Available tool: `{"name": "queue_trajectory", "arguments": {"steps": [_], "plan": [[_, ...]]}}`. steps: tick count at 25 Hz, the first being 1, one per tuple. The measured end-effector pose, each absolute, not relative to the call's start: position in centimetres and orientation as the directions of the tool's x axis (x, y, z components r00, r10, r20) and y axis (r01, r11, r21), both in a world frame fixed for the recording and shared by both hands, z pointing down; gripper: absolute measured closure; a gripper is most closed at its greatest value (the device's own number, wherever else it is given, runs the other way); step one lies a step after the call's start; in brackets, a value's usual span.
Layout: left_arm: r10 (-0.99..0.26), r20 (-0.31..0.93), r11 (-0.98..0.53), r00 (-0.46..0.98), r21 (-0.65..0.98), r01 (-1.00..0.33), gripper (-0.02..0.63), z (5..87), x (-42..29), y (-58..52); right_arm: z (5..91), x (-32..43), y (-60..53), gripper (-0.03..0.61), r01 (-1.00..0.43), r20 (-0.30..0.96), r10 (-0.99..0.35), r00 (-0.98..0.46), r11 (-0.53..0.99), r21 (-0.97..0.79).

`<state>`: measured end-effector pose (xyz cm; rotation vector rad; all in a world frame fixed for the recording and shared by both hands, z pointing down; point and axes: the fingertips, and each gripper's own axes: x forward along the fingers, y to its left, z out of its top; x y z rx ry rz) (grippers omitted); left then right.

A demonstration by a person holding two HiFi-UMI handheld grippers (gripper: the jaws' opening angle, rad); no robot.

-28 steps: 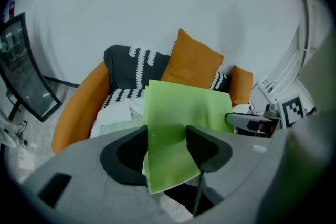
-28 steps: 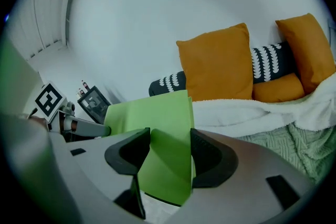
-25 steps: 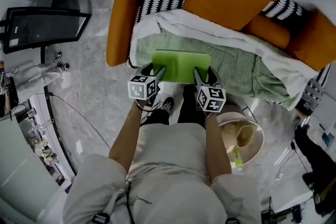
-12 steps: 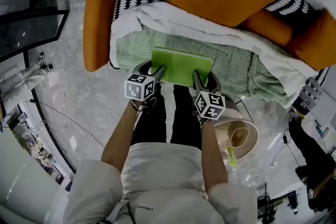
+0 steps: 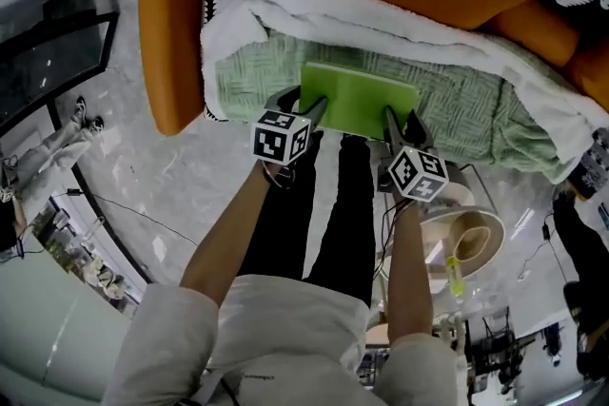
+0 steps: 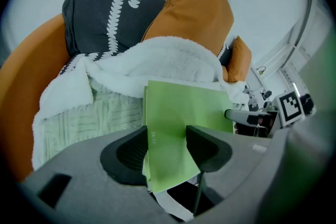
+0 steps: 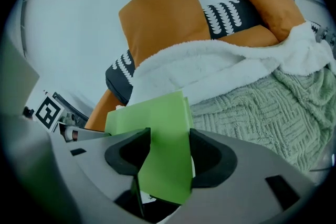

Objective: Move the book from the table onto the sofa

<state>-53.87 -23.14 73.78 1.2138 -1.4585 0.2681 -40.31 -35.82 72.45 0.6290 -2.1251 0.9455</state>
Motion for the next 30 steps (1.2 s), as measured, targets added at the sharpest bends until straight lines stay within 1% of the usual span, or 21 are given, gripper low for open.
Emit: {"name": "queue_trajectory", "arguments": {"steps": [4, 10, 17, 25, 30], "plan": [[-0.488, 0.839, 0.385, 0.242, 0.455, -0.803, 0.387, 76.7, -54.1, -22.7, 75.3, -39.8, -34.2, 0.345, -0.694, 0.794, -0.141, -0.592, 0.591, -0.412], [-0.453, 0.847, 0.351, 0.279, 0.457, -0.817, 0.387, 80.1, -53.8, -22.5, 79.0, -39.0, -33.2, 0.345, -0.726, 0.815, -0.149, -0.56, 0.562, -0.396], [-0.452, 0.846, 0.34, 0.284, 0.457, -0.822, 0.387, 82.1, -54.0, -23.3, 80.9, -39.0, -33.8, 0.345, -0.743, 0.815, -0.183, -0.55, 0.552, -0.378], [-0.463, 0.826, 0.33, 0.32, 0.496, -0.803, 0.385, 83.7, -54.4, -24.1, 82.2, -39.3, -34.2, 0.345, -0.764, 0.816, -0.216, -0.537, 0.535, -0.361], [-0.437, 0.833, 0.329, 0.339, 0.499, -0.802, 0.382, 84.1, -54.1, -24.2, 82.3, -39.0, -34.1, 0.345, -0.75, 0.814, -0.208, -0.542, 0.556, -0.357]]}}
